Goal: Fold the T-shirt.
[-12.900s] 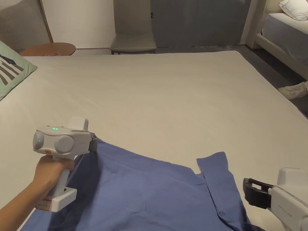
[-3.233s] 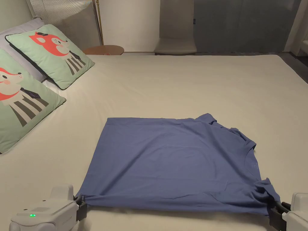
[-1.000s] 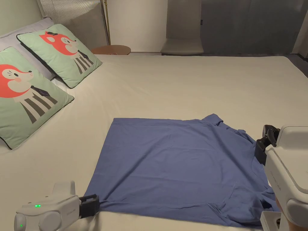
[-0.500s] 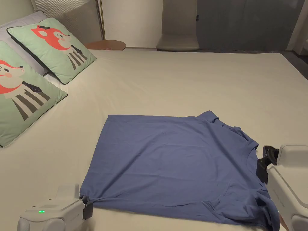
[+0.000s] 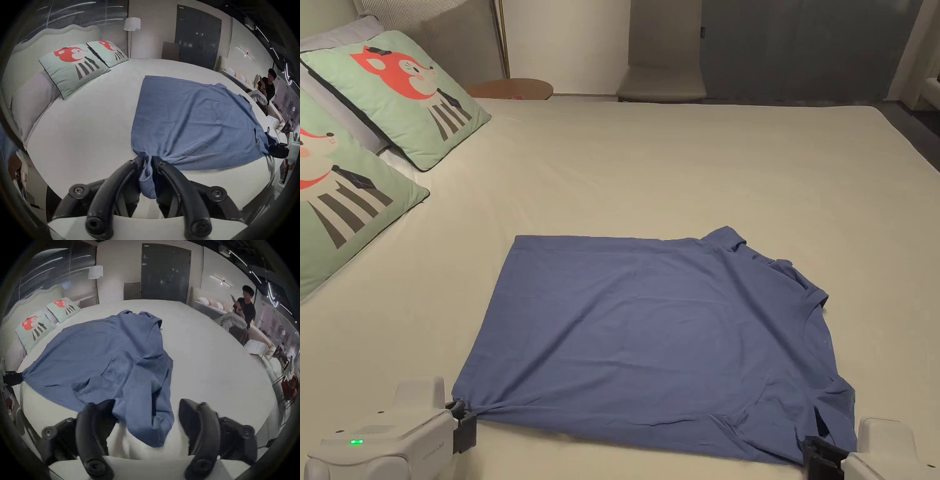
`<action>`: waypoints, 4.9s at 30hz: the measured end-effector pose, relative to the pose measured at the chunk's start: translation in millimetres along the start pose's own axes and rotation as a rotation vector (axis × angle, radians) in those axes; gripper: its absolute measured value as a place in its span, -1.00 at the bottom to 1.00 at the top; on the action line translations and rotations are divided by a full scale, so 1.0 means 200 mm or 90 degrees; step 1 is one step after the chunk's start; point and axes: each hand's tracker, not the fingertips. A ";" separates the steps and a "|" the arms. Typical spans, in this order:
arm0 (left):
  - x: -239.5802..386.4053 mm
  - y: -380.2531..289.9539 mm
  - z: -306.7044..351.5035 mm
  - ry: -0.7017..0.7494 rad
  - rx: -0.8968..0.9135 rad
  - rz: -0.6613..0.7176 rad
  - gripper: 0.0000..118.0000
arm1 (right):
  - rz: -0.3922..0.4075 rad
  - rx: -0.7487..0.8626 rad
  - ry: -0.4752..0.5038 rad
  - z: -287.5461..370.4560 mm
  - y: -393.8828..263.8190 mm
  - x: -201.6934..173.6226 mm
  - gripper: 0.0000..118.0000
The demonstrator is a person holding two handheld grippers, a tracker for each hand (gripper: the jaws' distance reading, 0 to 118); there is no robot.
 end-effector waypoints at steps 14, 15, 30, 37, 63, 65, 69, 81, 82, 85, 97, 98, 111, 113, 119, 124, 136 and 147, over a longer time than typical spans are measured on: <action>-0.04 0.27 -0.02 -0.038 0.042 0.070 -0.87 | -0.036 0.106 0.043 0.09 0.31 0.00 -0.86; -0.01 0.32 -0.02 -0.037 0.047 0.068 -0.87 | -0.034 0.115 0.042 0.09 0.35 0.00 -0.86; 0.13 0.81 -0.59 -0.004 0.029 0.067 -0.87 | -0.036 0.085 0.018 -0.52 0.87 0.01 -0.86; 0.11 0.79 -0.95 0.040 -0.035 0.045 -0.88 | -0.033 0.004 -0.001 -0.83 0.89 -0.01 -0.86; 0.41 0.41 0.18 -0.012 0.343 -0.087 0.41 | 0.038 0.362 -0.002 0.34 0.54 -0.19 0.22; 0.41 0.36 0.19 -0.021 0.338 -0.081 -0.06 | 0.045 0.359 -0.006 0.35 0.51 -0.21 -0.46; 0.38 0.31 0.17 -0.072 0.297 -0.043 -1.00 | 0.051 0.348 0.006 0.37 0.48 -0.25 -0.99; 0.20 0.45 -0.11 0.001 0.149 -0.042 -1.00 | 0.041 0.329 0.016 0.23 0.51 -0.24 -0.99; 0.17 0.47 -0.16 0.005 0.132 -0.044 -1.00 | 0.042 0.327 0.016 0.24 0.51 -0.24 -0.99; 0.13 0.52 -0.30 0.012 0.067 -0.051 -0.80 | 0.043 0.315 0.014 0.20 0.52 -0.24 -0.98; 0.12 0.51 -0.71 0.045 -0.072 -0.028 -0.51 | 0.027 0.257 0.015 0.02 0.55 -0.18 -0.98; 0.13 0.49 -0.70 0.021 -0.069 -0.026 -0.74 | 0.023 0.251 0.016 0.04 0.55 -0.19 -0.98; 0.10 0.63 -0.41 -0.002 0.048 -0.048 -0.86 | -0.001 0.037 -0.035 -0.44 0.53 -0.01 0.61; 0.10 0.63 -0.40 -0.011 0.051 -0.038 -0.86 | 0.005 0.012 -0.030 -0.51 0.53 -0.02 0.62; 0.08 0.58 -0.38 -0.013 0.041 -0.013 -0.86 | -0.028 0.004 0.021 -0.49 0.51 -0.03 -0.80; 0.01 0.49 -0.35 -0.011 0.025 0.028 -0.86 | -0.051 0.035 0.022 -0.27 0.49 0.00 -0.81; -0.12 0.03 -0.12 0.004 -0.046 0.046 -0.86 | -0.062 0.028 0.022 0.01 0.09 0.05 -0.81; -0.02 0.20 0.02 0.020 0.045 0.083 0.33 | 0.023 0.115 0.004 0.20 0.29 -0.07 0.23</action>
